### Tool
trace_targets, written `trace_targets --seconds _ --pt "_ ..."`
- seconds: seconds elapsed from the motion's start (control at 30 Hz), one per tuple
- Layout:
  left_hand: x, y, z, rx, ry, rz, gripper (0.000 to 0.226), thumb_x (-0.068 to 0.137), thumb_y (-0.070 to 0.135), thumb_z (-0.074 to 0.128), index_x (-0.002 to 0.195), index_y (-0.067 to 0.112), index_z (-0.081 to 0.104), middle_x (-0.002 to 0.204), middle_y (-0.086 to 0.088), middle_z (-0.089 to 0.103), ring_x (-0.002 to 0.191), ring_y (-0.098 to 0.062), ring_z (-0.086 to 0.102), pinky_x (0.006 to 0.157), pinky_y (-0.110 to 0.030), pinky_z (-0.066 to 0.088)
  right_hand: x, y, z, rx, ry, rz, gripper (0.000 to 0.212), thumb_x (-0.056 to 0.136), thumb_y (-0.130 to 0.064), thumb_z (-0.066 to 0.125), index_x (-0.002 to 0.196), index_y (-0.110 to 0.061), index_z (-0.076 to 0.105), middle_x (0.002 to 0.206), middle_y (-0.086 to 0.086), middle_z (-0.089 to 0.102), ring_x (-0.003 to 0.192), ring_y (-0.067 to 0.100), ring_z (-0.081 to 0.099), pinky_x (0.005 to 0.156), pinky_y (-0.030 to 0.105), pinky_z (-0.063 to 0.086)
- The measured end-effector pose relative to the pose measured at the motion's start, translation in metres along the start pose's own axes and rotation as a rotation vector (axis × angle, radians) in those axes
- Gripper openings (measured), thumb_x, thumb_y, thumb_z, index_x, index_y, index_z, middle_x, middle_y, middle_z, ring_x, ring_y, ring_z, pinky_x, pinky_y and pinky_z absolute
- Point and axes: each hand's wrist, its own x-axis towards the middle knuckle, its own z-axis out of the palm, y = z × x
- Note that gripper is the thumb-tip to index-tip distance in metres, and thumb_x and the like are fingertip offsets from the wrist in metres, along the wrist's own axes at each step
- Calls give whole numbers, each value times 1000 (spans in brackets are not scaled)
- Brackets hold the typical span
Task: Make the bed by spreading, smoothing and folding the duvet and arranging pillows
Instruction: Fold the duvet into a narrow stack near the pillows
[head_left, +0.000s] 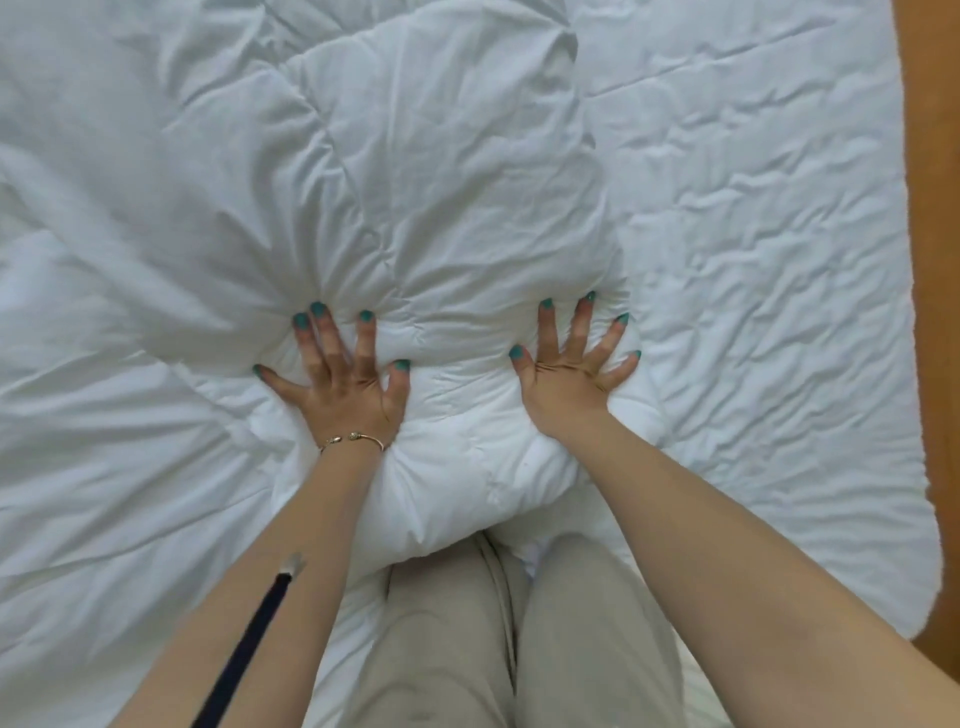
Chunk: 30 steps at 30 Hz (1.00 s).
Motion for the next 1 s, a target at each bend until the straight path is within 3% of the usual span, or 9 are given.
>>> trace_targets --seconds 0.1,0.27,0.33,0.47,0.6,0.8,1.0 --pt "-1 -1 5 21 17 13 68 91 59 16 151 36 -8 158 -12 -6 143 -19 -26 99 -77 -4 1 0 4 29 21 -2 62 93 -67 9 116 -51 -46 151 -1 -41 135 42 -38 100 70 -21" --pt "-1 1 9 29 72 -4 68 91 57 16 149 37 -11 159 -13 -4 145 -24 -12 99 -79 0 -2 2 4 56 33 -35 64 94 -66 11 110 -53 -50 151 -3 -40 135 41 -38 97 67 -26" --pt "1 0 12 25 108 1 69 90 56 18 149 38 -11 158 -10 -6 145 -24 -11 99 -79 0 0 2 7 59 29 -58 65 94 -65 12 112 -53 -49 151 -2 -41 134 41 -40 96 67 -27" --pt "2 -2 23 9 203 17 70 89 58 19 148 41 -14 157 -7 -4 146 -21 -19 98 -78 -3 10 3 16 57 51 -60 69 94 -63 18 140 -45 -31 153 2 -37 134 42 -39 101 68 -22" --pt "7 -4 27 26 240 32 68 90 62 15 150 40 -8 156 -9 2 146 -23 -9 98 -76 -6 12 -2 20 44 94 -35 71 96 -60 20 123 -45 -43 154 4 -35 136 41 -36 103 66 -21" --pt "10 -4 30 -17 310 46 63 89 59 26 147 36 18 155 -9 12 145 -24 1 100 -74 -5 13 -5 26 12 148 -3 70 87 -63 7 119 -44 -52 153 6 -36 136 42 -34 104 68 -18" --pt "20 2 29 -82 291 60 66 86 61 29 147 36 20 156 -7 9 146 -21 -4 99 -74 -8 16 -10 26 -16 202 28 71 88 -61 9 133 -38 -40 156 8 -31 138 44 -31 103 67 -19"
